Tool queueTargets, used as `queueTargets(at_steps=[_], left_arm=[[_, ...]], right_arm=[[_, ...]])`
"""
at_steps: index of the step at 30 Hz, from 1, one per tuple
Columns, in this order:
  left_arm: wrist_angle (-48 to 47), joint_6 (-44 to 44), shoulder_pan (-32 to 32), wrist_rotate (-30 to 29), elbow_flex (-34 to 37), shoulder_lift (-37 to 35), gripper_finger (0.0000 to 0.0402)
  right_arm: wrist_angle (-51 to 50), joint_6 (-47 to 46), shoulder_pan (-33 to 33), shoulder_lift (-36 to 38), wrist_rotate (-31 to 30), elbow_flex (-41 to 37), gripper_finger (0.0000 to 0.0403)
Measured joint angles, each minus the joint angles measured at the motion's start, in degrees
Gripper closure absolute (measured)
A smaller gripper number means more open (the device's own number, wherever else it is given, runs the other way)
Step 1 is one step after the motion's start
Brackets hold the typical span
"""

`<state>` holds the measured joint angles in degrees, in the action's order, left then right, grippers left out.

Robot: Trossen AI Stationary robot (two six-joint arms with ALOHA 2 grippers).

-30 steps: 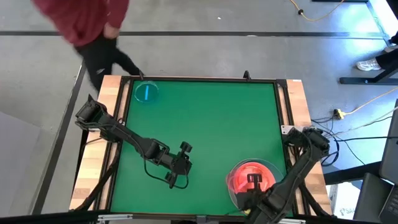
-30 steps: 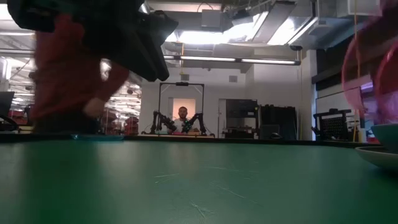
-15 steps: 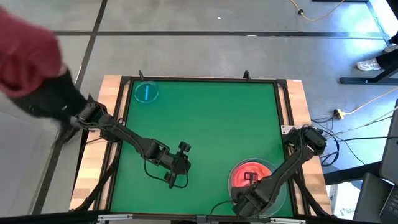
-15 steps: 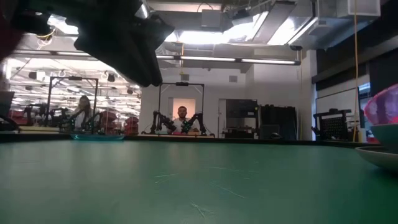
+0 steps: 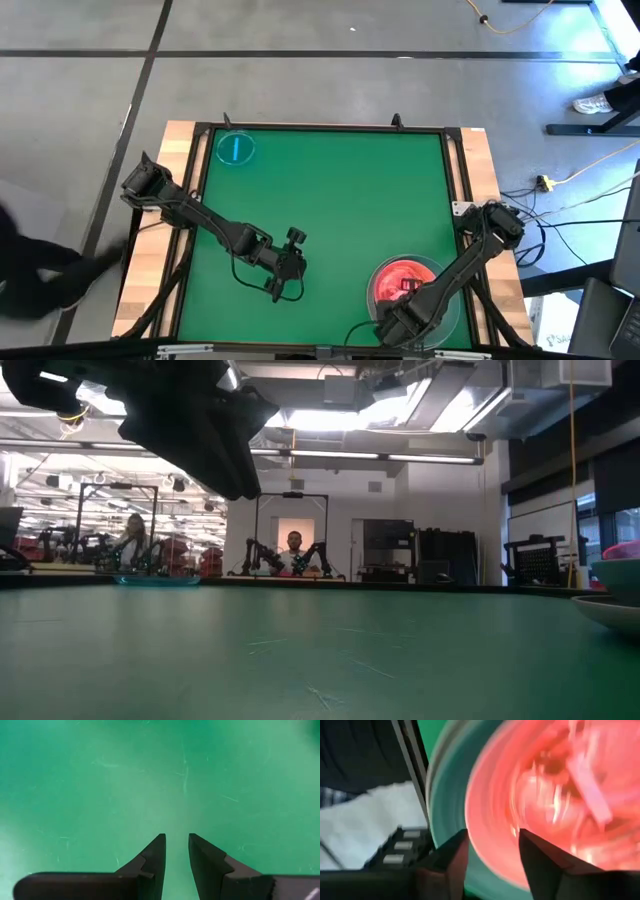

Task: Stack plastic plates
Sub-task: Stack the transparent pink plate on top of the transparent pink plate, then stack the transparent blue plate on top of the transparent pink plate

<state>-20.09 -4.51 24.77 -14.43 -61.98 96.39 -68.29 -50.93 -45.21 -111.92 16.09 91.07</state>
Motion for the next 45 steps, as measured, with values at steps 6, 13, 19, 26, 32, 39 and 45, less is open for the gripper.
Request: queueTargets(at_steps=[6,13,19,26,32,39,45], left_arm=[[0.2,4.4,0.0,0.5,0.0,0.0,0.0324],[0.3,4.4,-0.8,0.1,0.4,0.0,0.0324],[1.2,4.4,-1.8,0.1,2.2,0.0,0.0324],[3.2,4.4,-2.4,0.1,2.3,0.0,0.0324],[3.5,4.8,-2.4,0.4,2.3,0.0,0.0324],[3.5,7.4,-2.4,0.4,2.3,0.0,0.0324],[5.5,7.0,-2.4,0.3,2.3,0.0,0.0324]], right_arm=[[-2.2,1.1,0.7,2.3,-5.2,0.0,0.0204],[-1.3,8.3,-1.3,4.9,-38.3,0.1,0.0212],[3.4,7.4,-2.5,5.0,-34.3,-6.0,0.0223],[15.2,7.4,-2.3,5.0,-28.6,-17.2,0.0244],[7.4,3.9,-2.3,5.2,-22.1,-17.6,0.0265],[6.7,5.1,-1.9,7.2,-28.5,-13.6,0.0276],[9.9,11.0,-2.0,8.0,-47.1,-10.3,0.0276]])
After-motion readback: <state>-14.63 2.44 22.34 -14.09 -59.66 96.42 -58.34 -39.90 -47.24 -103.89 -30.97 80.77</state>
